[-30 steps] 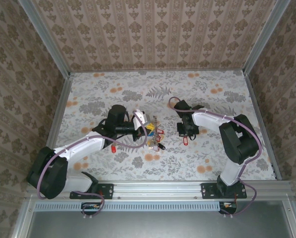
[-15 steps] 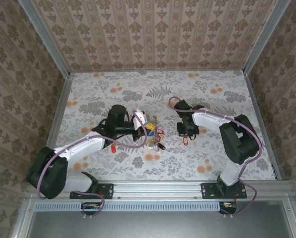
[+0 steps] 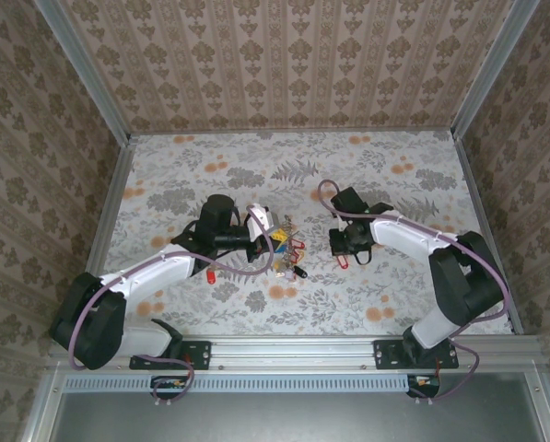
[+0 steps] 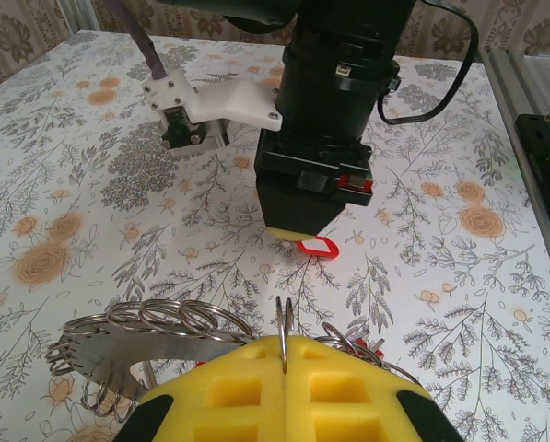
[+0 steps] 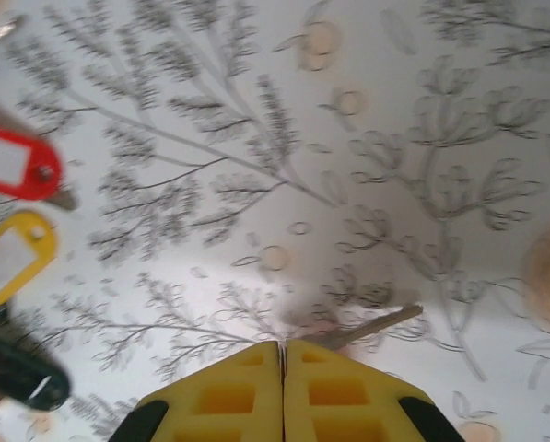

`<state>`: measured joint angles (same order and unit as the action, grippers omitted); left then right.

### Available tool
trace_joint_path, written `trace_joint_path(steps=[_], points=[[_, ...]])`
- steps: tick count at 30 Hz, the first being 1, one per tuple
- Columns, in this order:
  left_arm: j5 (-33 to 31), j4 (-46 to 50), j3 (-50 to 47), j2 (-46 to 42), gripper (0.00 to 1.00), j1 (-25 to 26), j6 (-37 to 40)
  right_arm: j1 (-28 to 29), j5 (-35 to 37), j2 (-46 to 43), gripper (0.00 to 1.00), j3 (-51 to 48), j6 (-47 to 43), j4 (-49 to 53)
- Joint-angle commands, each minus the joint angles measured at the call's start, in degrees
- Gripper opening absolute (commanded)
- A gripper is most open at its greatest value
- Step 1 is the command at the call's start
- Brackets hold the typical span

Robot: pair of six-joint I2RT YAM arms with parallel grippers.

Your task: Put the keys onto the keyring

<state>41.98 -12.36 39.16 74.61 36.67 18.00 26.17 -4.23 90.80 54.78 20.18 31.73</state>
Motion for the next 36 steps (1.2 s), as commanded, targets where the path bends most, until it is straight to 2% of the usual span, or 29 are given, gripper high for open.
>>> trace_joint_path(steps=[1, 11, 21, 36], points=[[1.4, -2.47, 1.27, -0.96, 0.0, -0.1, 0.12, 0.59, -6.66, 1.82, 0.09, -0.02, -3.88, -1.84], [1.57, -2.25, 1.32, -1.12, 0.0, -0.01, -0.14, 0.63, -5.3, 7.56, 0.15, 2.84, -4.01, -2.28], [1.31, -2.01, 1.26, -1.43, 0.0, -0.01, -0.07, 0.63, -3.94, 6.32, 0.18, 2.79, -3.73, -0.13], [2.04, -1.0, 2.68, -0.43, 0.0, -0.01, 1.03, 0.63, -2.46, 4.99, 0.11, 2.83, -3.75, 3.35]])
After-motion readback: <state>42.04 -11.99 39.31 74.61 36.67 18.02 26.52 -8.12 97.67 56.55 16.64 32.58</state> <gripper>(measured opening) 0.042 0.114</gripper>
